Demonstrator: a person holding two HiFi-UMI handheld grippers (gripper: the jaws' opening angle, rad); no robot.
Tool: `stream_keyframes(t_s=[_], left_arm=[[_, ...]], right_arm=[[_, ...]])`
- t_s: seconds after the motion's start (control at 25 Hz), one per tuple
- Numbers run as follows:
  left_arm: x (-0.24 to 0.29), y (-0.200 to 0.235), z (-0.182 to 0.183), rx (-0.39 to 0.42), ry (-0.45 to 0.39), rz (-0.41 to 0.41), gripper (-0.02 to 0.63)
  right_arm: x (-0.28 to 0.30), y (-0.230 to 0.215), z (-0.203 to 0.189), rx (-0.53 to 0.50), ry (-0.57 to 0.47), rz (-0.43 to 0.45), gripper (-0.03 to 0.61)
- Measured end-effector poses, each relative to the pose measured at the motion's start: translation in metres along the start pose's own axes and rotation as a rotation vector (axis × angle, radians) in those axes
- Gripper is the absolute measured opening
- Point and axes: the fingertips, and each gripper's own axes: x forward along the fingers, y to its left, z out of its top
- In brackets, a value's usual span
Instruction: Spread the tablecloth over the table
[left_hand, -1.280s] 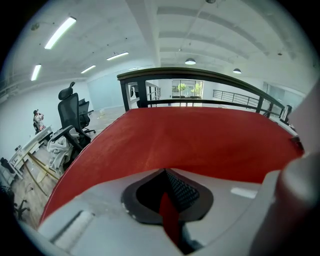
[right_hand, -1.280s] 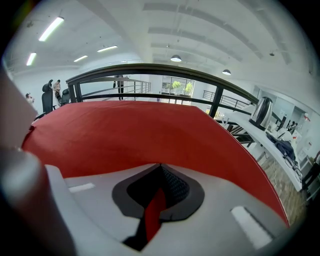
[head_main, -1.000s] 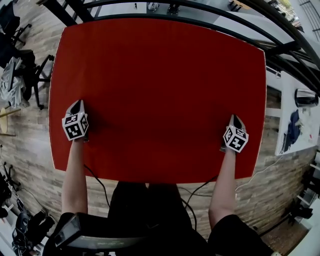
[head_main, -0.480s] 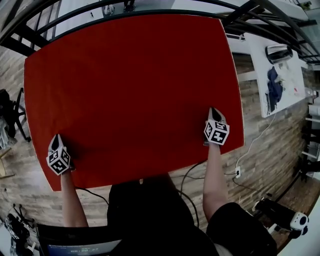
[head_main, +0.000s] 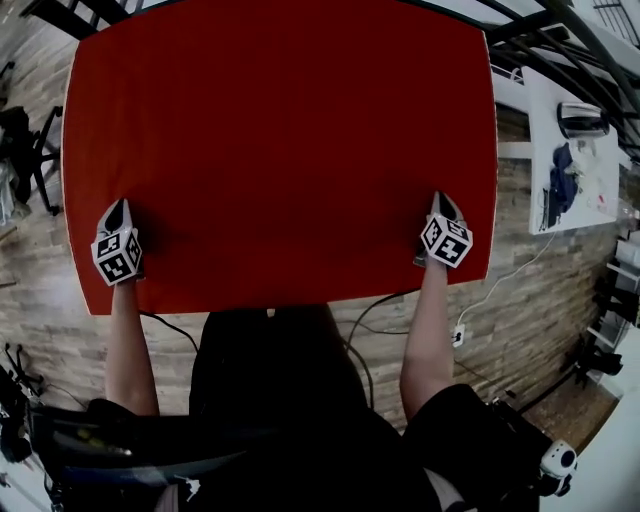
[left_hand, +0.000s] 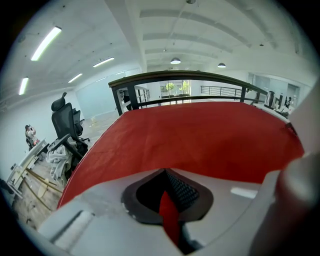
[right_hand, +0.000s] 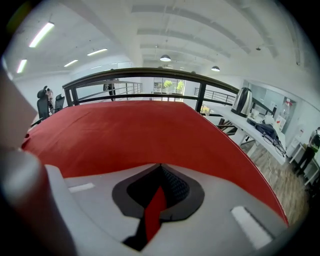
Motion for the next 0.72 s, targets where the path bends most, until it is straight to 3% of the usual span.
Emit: stream_keyframes(t_s=[0.2,0.44,0.72], left_arm=[[-0.009,-0.007,-0.021,-0.013,0.014,-0.015,0.006],[-0.007,-0.007,-0.021,-0.031,0.002,-0.079,0.01],[-0.007,-0.005,-0.016,-0.012,-0.011,-0.096,0.01]], right_arm=[[-0.005,0.024,-0.009,-0.055,0.018,0.034,0.008],[0.004,0.02,-0.009,-0.028,0.016,0.017,0.008],[-0.009,0.029,-0.007,-0.056,0.032,-0.007,0.009]])
